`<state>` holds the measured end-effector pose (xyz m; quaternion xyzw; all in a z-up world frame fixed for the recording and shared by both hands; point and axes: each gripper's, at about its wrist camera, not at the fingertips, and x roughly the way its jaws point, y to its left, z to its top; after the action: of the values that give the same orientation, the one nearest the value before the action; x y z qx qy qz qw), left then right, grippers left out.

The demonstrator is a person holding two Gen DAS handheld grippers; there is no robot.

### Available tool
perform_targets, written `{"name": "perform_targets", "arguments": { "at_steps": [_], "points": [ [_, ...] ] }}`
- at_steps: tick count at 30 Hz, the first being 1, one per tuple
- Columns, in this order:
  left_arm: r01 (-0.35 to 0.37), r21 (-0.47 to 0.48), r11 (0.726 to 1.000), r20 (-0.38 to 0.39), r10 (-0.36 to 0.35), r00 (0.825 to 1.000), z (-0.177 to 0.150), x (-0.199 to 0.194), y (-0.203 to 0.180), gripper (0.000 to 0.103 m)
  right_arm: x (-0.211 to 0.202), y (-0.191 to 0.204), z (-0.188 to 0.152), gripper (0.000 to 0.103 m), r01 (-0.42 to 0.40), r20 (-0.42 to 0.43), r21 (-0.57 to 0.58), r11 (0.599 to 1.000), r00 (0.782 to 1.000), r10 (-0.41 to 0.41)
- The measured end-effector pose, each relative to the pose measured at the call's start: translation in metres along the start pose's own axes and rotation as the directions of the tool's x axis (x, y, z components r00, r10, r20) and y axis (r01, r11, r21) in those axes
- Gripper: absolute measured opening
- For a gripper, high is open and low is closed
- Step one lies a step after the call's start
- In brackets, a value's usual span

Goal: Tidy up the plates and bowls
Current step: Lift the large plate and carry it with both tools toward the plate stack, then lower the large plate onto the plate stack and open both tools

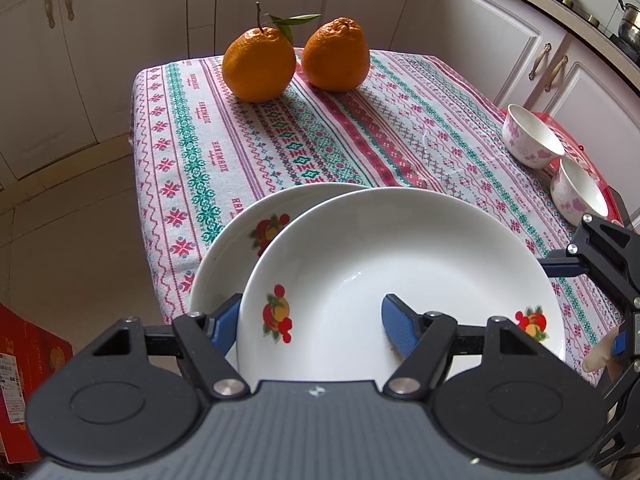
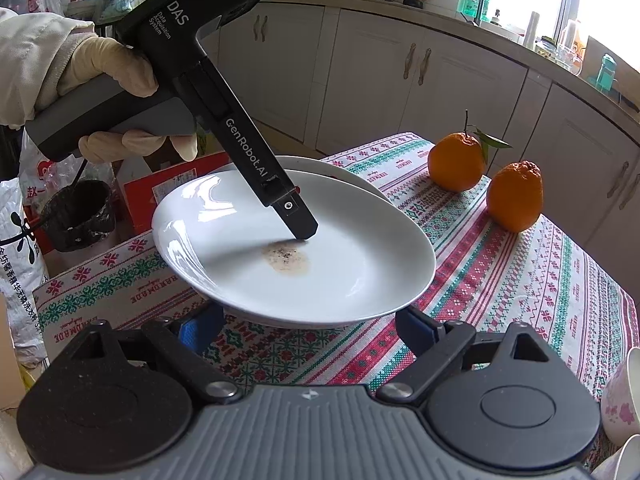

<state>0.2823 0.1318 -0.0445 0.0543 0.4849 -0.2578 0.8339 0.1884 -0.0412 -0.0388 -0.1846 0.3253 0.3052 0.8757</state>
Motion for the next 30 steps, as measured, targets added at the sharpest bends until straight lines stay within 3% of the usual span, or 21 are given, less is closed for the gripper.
{"name": "perform_targets", "arguments": {
  "at_steps": [21, 30],
  "points": [
    [-0.032, 0.014, 0.999, 0.042, 0.031, 0.999, 0.002, -0.013, 0.004, 0.075, 0.001, 0.001, -0.001, 0.095, -0.008, 0.007, -0.002, 1.000, 1.000, 0.008],
    [-0.083, 0.031, 0.996, 0.073, 0.081, 0.994, 0.005, -0.019, 0.005, 0.083, 0.003, 0.003, 0.001, 0.095, -0.011, 0.009, -0.013, 1.000, 1.000, 0.011]
  ]
}}
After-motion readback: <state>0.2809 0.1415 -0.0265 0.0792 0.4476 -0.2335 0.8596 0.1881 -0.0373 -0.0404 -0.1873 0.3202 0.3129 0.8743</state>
